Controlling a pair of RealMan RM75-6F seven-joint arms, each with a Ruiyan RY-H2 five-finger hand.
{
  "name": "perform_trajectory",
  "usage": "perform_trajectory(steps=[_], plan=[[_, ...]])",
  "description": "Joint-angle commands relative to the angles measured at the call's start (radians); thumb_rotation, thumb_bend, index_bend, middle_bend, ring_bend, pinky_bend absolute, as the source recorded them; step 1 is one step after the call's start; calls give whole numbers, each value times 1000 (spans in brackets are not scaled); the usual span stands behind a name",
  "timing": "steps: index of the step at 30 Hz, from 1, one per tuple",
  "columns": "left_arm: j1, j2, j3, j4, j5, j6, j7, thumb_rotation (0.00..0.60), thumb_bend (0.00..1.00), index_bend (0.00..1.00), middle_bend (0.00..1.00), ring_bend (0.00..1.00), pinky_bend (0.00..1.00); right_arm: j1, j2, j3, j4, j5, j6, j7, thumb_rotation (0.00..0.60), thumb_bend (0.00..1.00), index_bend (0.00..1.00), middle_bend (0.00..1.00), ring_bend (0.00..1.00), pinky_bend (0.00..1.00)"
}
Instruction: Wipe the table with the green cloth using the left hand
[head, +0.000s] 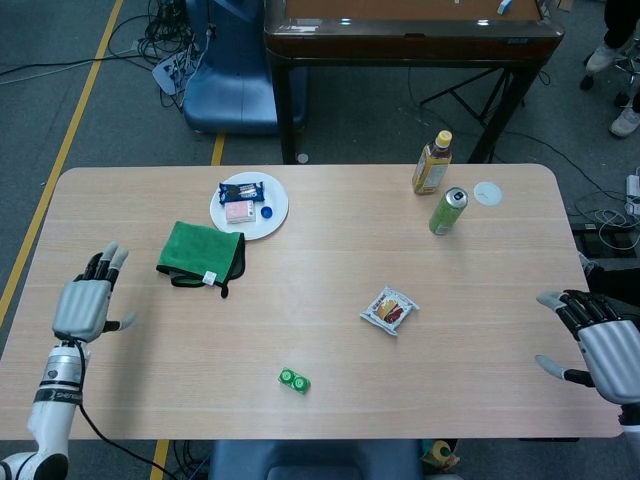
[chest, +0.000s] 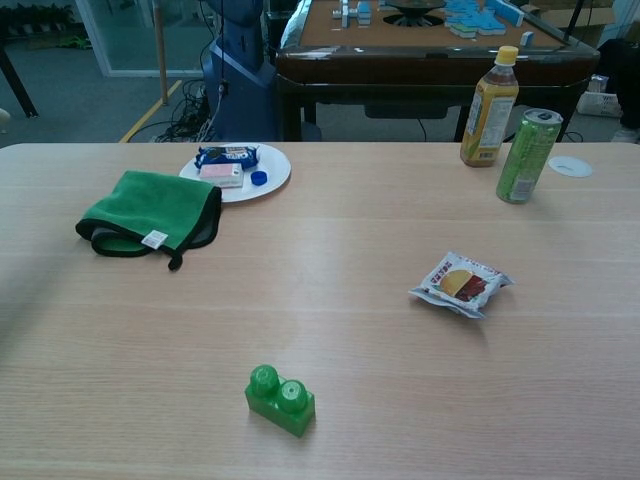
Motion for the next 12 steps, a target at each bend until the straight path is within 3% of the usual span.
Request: perform_trajectory(steps=[1,12], plan=[[75,41,39,-29,53,73,-65,600,138,0,0,63,329,14,-10,-5,9,-10,-17,8,600,205,227,258,191,195],[259,80,116,-82,202,279,-129,600,138,0,0,66,318,51,-23,-6,-2,-23,-51,11,600,210,227,258,191,195]])
